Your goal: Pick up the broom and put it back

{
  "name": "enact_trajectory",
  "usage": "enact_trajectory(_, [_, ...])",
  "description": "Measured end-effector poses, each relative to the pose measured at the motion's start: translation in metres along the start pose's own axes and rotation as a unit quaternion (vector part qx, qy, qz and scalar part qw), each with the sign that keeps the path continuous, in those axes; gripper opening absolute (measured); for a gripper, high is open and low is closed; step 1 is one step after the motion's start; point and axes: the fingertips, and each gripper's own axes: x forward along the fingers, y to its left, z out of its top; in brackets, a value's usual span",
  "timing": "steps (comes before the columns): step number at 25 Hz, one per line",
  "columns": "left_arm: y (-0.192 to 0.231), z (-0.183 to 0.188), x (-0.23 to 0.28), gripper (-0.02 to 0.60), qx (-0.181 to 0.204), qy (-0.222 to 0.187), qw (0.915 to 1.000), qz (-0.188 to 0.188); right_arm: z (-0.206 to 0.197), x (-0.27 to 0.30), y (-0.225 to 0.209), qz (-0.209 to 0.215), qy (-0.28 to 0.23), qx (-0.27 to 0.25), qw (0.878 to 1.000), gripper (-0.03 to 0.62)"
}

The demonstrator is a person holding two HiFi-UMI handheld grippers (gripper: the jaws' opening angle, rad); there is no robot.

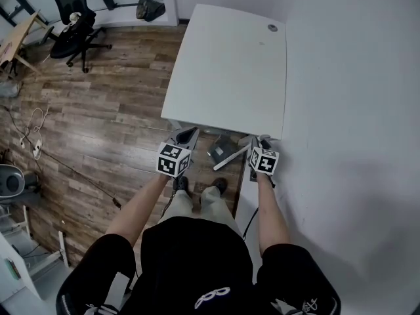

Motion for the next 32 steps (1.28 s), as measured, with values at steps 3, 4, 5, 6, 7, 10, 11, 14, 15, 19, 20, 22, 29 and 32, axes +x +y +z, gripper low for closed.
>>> enact_trajectory(3, [0.003, 0.005, 0.006, 0.008, 0.0, 0.0, 1.0, 0.004, 0.009, 0.011, -0.003, 0.003, 0.005, -0.004, 1.0, 0.115])
enact_trajectory(4, [0.005, 0.007, 0.008, 0.007, -0.001, -0.001, 1.0, 0.005, 0.012, 0.014, -0.004, 0.003, 0.007, -0.006, 1.0, 0.114])
enact_trajectory(5, [0.006, 0.01, 0.011, 0.008, -0.001, -0.002, 1.0, 0.007, 0.014, 0.017, -0.005, 0.003, 0.009, -0.007, 1.0, 0.114])
enact_trajectory(6, [0.007, 0.013, 0.014, 0.007, -0.002, -0.003, 0.9999, 0.009, 0.017, 0.02, -0.007, 0.003, 0.012, -0.007, 1.0, 0.114])
enact_trajectory(7, [0.007, 0.016, 0.018, 0.007, -0.002, -0.005, 0.9999, 0.011, 0.02, 0.024, -0.01, 0.003, 0.014, -0.007, 1.0, 0.115])
enact_trajectory(10, [0.008, 0.023, 0.026, 0.007, -0.003, -0.008, 0.9999, 0.013, 0.025, 0.031, -0.014, 0.006, 0.019, -0.007, 1.0, 0.115])
enact_trajectory(11, [0.009, 0.023, 0.026, 0.008, -0.004, -0.008, 0.9999, 0.013, 0.026, 0.032, -0.014, 0.008, 0.021, -0.007, 1.0, 0.115])
enact_trajectory(14, [0.013, 0.025, 0.025, 0.006, -0.006, -0.01, 0.9998, 0.014, 0.029, 0.034, -0.013, 0.008, 0.023, -0.002, 1.0, 0.117])
enact_trajectory(15, [0.015, 0.026, 0.025, 0.008, -0.006, -0.01, 0.9998, 0.014, 0.03, 0.034, -0.013, 0.007, 0.023, 0.0, 1.0, 0.117])
enact_trajectory(19, [0.016, 0.027, 0.023, 0.006, -0.006, -0.013, 0.9999, 0.009, 0.03, 0.027, -0.014, 0.005, 0.017, 0.014, 1.0, 0.118])
enact_trajectory(20, [0.017, 0.027, 0.022, 0.008, -0.004, -0.013, 0.9999, 0.007, 0.029, 0.023, -0.014, 0.002, 0.016, 0.018, 1.0, 0.118])
enact_trajectory(22, [0.018, 0.029, 0.018, 0.008, 0.0, -0.015, 0.9999, 0.001, 0.026, 0.016, -0.015, -0.008, 0.012, 0.026, 1.0, 0.118])
enact_trajectory(29, [0.021, 0.027, -0.006, 0.008, 0.011, -0.02, 0.9994, -0.025, 0.022, -0.02, -0.011, -0.04, -0.012, 0.061, 0.997, 0.118])
enact_trajectory(32, [0.024, 0.023, -0.019, 0.007, 0.02, -0.018, 0.9989, -0.039, 0.021, -0.039, 0.0, -0.053, -0.026, 0.065, 0.996, 0.117])
